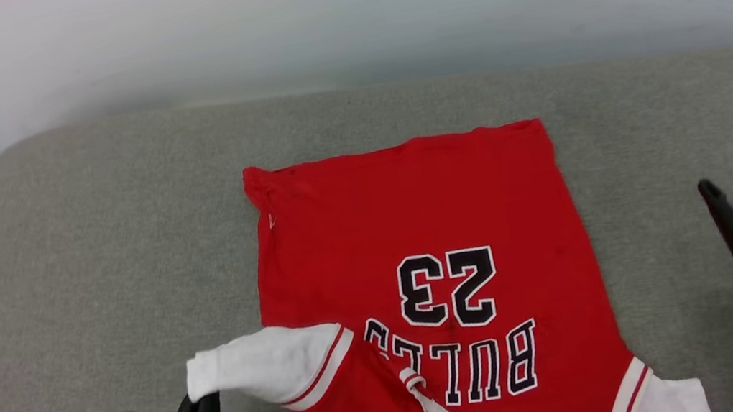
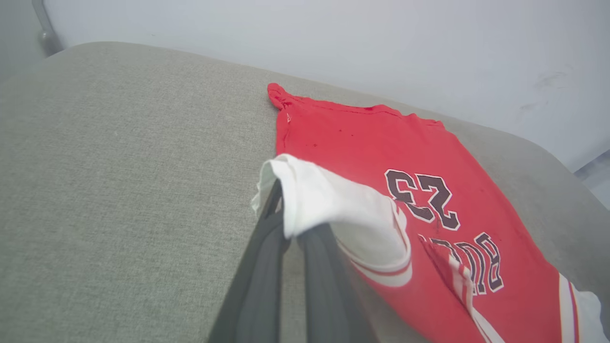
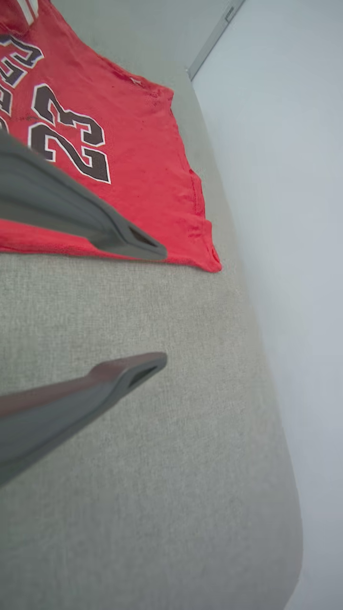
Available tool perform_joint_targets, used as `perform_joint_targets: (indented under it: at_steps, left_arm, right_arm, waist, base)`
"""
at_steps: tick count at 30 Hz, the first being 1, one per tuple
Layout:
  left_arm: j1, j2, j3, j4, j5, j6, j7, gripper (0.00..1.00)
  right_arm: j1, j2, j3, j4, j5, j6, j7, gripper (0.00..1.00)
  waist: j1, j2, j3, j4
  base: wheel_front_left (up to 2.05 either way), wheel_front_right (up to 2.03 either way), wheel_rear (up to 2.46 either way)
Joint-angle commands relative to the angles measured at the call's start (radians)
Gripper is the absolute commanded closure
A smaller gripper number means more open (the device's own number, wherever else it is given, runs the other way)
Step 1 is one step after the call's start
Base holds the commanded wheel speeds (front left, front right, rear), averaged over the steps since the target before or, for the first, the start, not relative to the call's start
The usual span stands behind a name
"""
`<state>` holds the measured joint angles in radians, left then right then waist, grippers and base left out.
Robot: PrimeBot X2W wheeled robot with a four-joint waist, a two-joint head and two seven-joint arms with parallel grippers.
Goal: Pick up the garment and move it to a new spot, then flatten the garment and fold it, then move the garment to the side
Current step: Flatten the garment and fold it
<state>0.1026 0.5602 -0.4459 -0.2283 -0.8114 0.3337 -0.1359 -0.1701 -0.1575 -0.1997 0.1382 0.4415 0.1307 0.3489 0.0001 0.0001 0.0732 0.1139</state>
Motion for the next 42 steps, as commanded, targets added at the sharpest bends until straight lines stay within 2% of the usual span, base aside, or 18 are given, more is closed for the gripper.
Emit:
perform_joint_targets:
  at_steps: [1,6,12,19,24,25,26,27,32,38,42]
  left_arm:
    - [-0.033,-0.006,-0.004,-0.008,0.011,-0.007,-0.007,1.0]
    - [-0.136,-0.038,-0.033,-0.003,0.04,-0.047,-0.02,1.0]
    - [-0.238,-0.082,-0.065,0.037,0.063,-0.103,-0.043,1.0]
    - [-0.311,-0.126,-0.082,0.09,0.063,-0.153,-0.073,1.0]
    - [-0.339,-0.148,-0.084,0.137,0.061,-0.181,-0.089,1.0]
    - [-0.34,-0.149,-0.084,0.146,0.06,-0.183,-0.09,1.0]
    - [-0.341,-0.15,-0.084,0.153,0.06,-0.186,-0.091,1.0]
    - [-0.342,-0.151,-0.084,0.16,0.06,-0.19,-0.094,1.0]
    - [-0.333,-0.15,-0.083,0.188,0.056,-0.194,-0.099,1.0]
    - [-0.287,-0.123,-0.068,0.216,0.042,-0.183,-0.096,1.0]
    - [-0.232,-0.108,-0.055,0.224,0.034,-0.148,-0.096,1.0]
  right_arm:
    - [-0.072,-0.022,0.011,0.04,0.005,0.0,0.022,0.0]
    - [-0.318,-0.127,0.081,0.208,-0.007,0.0,0.18,0.0]
    - [-0.544,-0.199,0.16,0.378,-0.026,0.0,0.34,0.0]
    - [-0.719,-0.199,0.214,0.537,-0.052,0.0,0.4,0.0]
    - [-0.735,-0.184,0.26,0.66,-0.052,0.0,0.47,0.0]
    - [-0.731,-0.181,0.271,0.681,-0.052,0.0,0.492,0.53]
    - [-0.727,-0.177,0.283,0.696,-0.05,0.0,0.513,0.85]
    - [-0.723,-0.175,0.293,0.703,-0.045,0.0,0.523,1.0]
    - [-0.74,-0.196,0.317,0.7,-0.037,0.001,0.513,1.0]
    - [-0.753,-0.259,0.346,0.676,-0.03,0.0,0.5,1.0]
    - [-0.693,-0.297,0.379,0.62,0.001,0.0,0.501,1.0]
  waist:
    - [-0.0001,-0.0001,0.075,0.059]
    - [-0.0001,-0.0001,0.191,0.134]
    - [-0.0001,-0.0001,0.294,0.205]
    - [-0.0001,-0.0001,0.381,0.246]
    - [-0.0001,-0.0001,0.397,0.256]
    - [-0.0001,-0.0001,0.396,0.257]
    - [-0.0001,-0.0001,0.393,0.257]
    - [-0.0001,-0.0001,0.389,0.257]
    - [-0.0001,-0.0001,0.349,0.245]
    - [-0.0001,-0.0001,0.251,0.203]
    - [-0.0001,-0.0001,0.167,0.152]
  base:
    - [0.0,0.0,0.0]
    - [0.0,0.0,0.0]
    - [0.0,0.0,0.0]
    - [0.0,0.0,0.0]
    - [0.0,0.0,0.0]
    - [0.0,0.0,0.0]
    - [0.0,0.0,0.0]
    - [0.0,0.0,0.0]
    - [0.0,0.0,0.0]
    - [0.0,0.0,0.0]
    - [0.0,0.0,0.0]
